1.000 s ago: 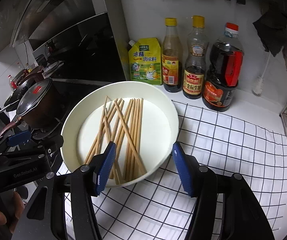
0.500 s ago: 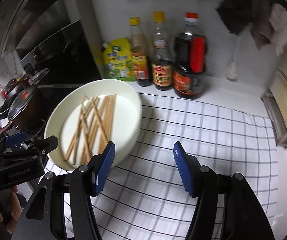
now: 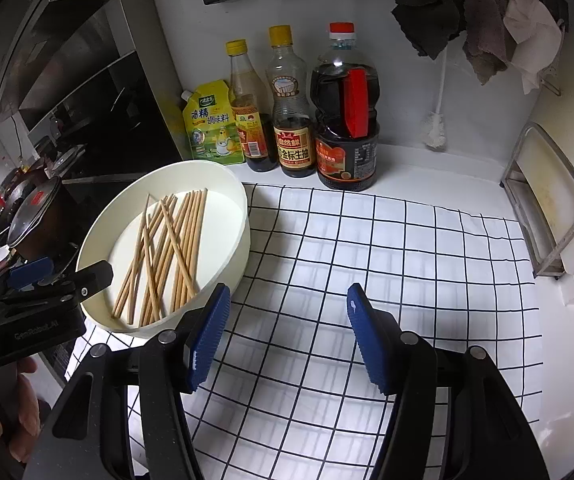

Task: Organize utensils

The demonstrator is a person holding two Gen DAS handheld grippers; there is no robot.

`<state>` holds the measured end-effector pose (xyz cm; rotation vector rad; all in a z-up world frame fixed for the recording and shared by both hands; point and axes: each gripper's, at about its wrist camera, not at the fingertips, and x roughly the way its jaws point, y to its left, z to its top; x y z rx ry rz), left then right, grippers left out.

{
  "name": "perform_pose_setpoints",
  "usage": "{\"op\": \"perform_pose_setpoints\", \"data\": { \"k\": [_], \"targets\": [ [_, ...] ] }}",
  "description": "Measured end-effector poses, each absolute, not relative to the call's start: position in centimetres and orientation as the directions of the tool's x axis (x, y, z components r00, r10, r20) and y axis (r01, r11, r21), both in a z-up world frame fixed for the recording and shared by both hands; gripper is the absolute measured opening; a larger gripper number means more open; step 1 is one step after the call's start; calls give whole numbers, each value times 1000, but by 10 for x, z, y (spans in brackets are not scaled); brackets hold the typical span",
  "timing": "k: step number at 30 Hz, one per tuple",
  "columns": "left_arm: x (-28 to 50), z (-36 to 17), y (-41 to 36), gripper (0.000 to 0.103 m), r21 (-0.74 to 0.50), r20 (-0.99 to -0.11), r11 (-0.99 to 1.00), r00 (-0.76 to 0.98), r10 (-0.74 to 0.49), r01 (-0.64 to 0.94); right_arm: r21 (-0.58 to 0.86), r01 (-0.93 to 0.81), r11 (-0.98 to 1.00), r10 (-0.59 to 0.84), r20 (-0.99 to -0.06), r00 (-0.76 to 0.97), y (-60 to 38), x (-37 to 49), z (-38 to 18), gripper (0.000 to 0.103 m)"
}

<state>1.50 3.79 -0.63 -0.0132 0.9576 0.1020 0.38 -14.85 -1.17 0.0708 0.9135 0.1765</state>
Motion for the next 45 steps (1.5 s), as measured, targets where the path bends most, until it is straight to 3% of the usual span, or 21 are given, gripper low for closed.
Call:
{"op": "perform_pose_setpoints", "data": {
  "k": [45],
  "targets": [
    [16, 2, 52, 96, 27, -801, 991, 590, 101, -133, 127, -149, 981, 191, -777, 599, -130, 7, -10, 58]
  ]
}}
